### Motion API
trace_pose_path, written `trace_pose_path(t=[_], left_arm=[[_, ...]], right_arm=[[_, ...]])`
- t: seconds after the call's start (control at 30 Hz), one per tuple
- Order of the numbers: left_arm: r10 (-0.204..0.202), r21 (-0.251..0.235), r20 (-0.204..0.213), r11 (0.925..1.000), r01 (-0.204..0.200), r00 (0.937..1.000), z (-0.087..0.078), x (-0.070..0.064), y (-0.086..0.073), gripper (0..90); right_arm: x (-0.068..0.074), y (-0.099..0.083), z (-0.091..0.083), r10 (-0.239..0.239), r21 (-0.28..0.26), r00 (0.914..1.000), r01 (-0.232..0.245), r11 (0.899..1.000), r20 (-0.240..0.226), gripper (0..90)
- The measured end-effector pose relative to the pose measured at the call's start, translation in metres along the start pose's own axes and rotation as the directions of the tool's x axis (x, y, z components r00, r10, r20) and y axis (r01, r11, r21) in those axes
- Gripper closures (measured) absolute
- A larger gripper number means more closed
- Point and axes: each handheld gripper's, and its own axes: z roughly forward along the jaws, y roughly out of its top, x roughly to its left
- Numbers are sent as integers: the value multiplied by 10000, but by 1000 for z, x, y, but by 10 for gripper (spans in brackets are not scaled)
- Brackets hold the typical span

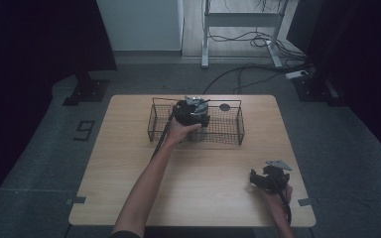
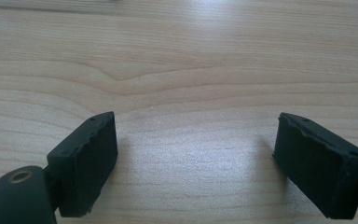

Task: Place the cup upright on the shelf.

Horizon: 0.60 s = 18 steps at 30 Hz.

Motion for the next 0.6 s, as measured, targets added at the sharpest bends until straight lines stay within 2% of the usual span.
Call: trace_pose_path(t=[0.33,0.47,0.6], left_arm=[[78,-691,114,9976,-70,9999,-21,4,7,0],[98,-1020,100,9947,-87,9999,-36,5,8,0],[98,-1128,109,9936,-85,9999,-46,6,7,0]], right_arm=[[0,0,0,-23,-14,10000,23,10000,6,131],[0,0,0,-23,-12,10000,23,10000,-10,132],[0,0,0,-21,-11,10000,21,10000,-9,131]])
